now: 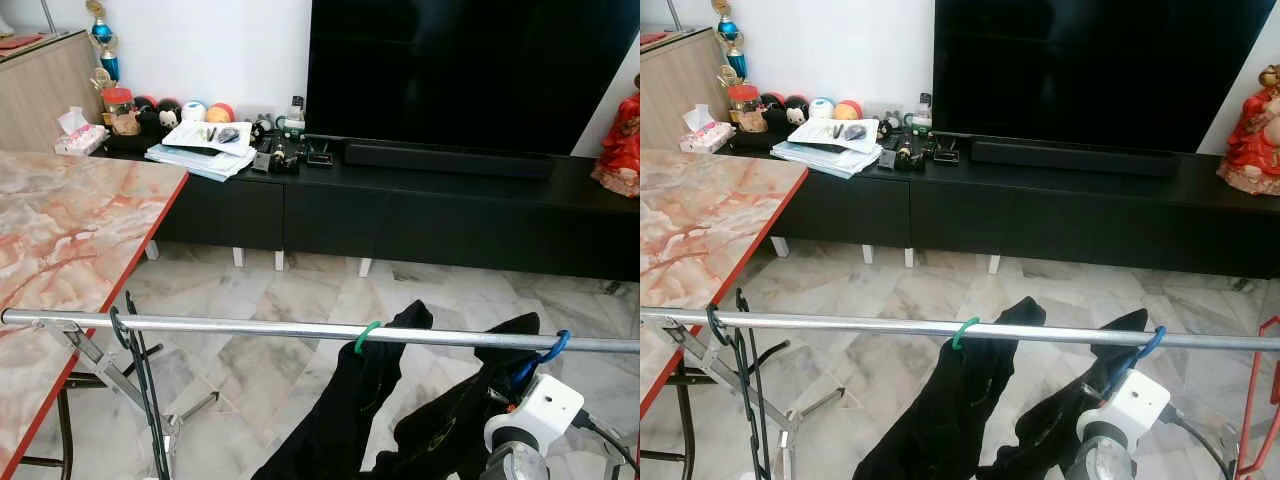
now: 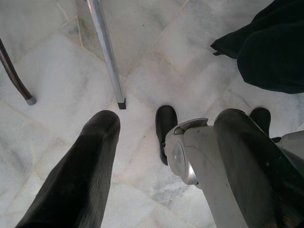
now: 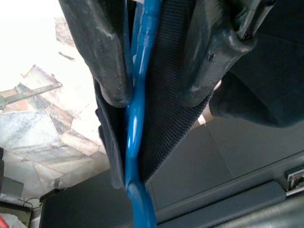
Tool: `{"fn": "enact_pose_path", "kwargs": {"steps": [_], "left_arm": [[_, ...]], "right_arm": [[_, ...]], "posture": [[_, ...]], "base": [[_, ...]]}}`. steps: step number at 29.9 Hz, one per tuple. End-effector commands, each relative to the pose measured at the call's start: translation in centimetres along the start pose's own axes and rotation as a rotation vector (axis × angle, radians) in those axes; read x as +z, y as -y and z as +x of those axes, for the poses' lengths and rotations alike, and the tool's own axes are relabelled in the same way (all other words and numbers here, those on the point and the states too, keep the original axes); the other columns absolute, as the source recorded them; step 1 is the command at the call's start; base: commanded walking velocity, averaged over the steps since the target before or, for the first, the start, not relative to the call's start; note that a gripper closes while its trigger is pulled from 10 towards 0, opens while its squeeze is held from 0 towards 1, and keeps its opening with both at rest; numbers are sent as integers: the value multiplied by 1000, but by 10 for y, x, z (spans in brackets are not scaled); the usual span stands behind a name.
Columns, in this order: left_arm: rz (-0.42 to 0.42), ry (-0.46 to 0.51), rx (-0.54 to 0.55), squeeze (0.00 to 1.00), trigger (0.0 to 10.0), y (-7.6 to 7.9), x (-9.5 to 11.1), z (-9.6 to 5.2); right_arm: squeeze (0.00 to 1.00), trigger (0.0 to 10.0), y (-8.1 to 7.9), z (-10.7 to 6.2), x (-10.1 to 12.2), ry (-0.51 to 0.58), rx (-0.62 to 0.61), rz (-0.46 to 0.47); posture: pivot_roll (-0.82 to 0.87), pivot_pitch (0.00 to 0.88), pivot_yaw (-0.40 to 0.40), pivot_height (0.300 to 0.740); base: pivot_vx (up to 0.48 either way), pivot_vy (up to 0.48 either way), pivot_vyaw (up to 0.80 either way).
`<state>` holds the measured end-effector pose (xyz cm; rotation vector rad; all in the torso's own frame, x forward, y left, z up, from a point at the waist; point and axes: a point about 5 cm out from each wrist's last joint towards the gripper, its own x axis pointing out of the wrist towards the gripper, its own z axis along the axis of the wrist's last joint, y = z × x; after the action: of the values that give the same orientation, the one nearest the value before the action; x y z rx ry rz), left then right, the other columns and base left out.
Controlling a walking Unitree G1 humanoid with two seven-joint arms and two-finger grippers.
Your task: Hang hanger
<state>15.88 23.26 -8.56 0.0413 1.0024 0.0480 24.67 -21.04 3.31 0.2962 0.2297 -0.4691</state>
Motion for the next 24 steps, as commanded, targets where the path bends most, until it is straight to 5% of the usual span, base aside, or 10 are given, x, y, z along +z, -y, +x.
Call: {"fn": "enact_pose_path", "kwargs": {"steps": [1,12,14,18,19,20,21,24], "left_arm": [[13,-17,-6,0,10000,1,-4,0],[14,-17,-5,0,10000,1,-3,0],[14,-16,-4,0,10000,1,-3,0],[15,-17,-4,0,10000,0,-3,0],[15,-17,-4,0,10000,0,-3,0],[15,-17,-4,0,10000,0,-3,0],[15,-17,-4,0,10000,0,-3,0],[16,-17,-4,0,10000,0,-3,0]], "right_arm": [[0,10000,1,2,0,0,-4,2],[0,10000,12,9,-5,-49,-98,-1],[1000,10000,9,13,-6,-71,-80,-17],[1000,10000,7,19,-7,-109,-81,-34],[298,10000,6,21,-7,-108,-81,-32],[298,10000,5,22,-6,-104,-82,-30],[0,10000,4,25,-5,-111,-82,-41],[0,10000,1,31,-3,-116,-80,-48]], "posture": [[159,0,-58,740],[161,0,-58,740],[162,0,-57,740],[162,0,-56,740],[163,0,-55,740],[163,0,-55,740],[163,0,-55,740],[164,0,-53,740]], "base": [[0,0,0],[0,0,0],[0,0,0],[0,0,0],[0,0,0],[0,0,0],[0,0,0],[0,0,0]]}}
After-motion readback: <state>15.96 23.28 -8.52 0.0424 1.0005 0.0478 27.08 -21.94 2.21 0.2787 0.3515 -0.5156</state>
